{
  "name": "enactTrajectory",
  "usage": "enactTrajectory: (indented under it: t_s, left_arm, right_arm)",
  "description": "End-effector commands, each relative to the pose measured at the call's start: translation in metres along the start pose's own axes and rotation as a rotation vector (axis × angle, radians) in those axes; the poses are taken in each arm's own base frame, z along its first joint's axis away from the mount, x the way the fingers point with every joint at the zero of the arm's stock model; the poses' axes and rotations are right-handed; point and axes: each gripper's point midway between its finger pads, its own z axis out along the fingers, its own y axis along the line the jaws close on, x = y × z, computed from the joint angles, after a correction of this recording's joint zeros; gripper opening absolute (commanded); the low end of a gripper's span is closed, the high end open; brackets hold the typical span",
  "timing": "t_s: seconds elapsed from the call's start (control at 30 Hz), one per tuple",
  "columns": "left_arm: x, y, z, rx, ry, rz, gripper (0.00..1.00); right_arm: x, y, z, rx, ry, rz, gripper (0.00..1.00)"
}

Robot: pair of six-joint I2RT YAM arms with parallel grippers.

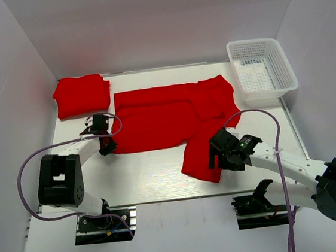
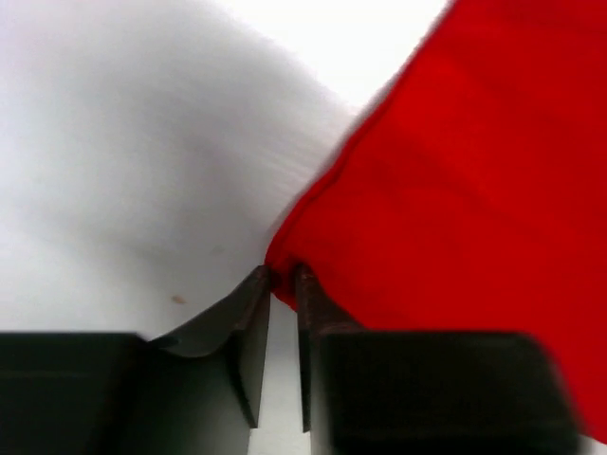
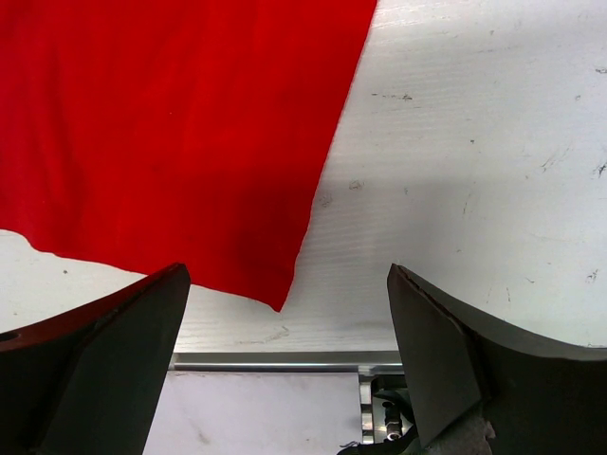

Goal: Fold and stack the t-shirts
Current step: Grap the side of the flattened tshirt closest away from the robot with both arms

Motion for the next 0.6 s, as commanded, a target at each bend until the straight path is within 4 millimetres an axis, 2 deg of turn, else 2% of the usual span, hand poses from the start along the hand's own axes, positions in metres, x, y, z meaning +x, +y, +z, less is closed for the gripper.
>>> enactTrajectory:
  t_s: [0.0,0.03,0.07,0.2,0.33,0.57]
  left_arm:
    - [0.044,-0.01,0.013,0.098,0.127,0.055,0.19]
    - [0.049,-0.007,0.014,0.09,0.138,0.057,0.05]
    - [0.049,-0.007,0.014,0.09,0.139,0.057,0.0]
    - [0.055,-0.004,0.016,0.08,0.154,0.06,0.0]
    - [0.05,-0.011,0.01,0.131,0.126,0.052,0.0]
    - [0.055,-0.008,0.005,0.145,0.123,0.06,0.0]
  right_arm:
    - [-0.009,0.002,-0.001,0.004,-0.037,0.02,0.91]
    - [-0.009,0.003,-0.002,-0.001,-0.039,0.026,0.91]
    - [-0.01,0.003,-0.002,-0.003,-0.042,0.03,0.91]
    - [-0.006,0.006,-0.001,-0.019,-0.022,0.024,0.91]
    - [0.003,0.007,0.006,-0.022,0.023,-0.002,0.91]
    - [0.015,0.007,0.016,-0.01,0.076,0.004,0.91]
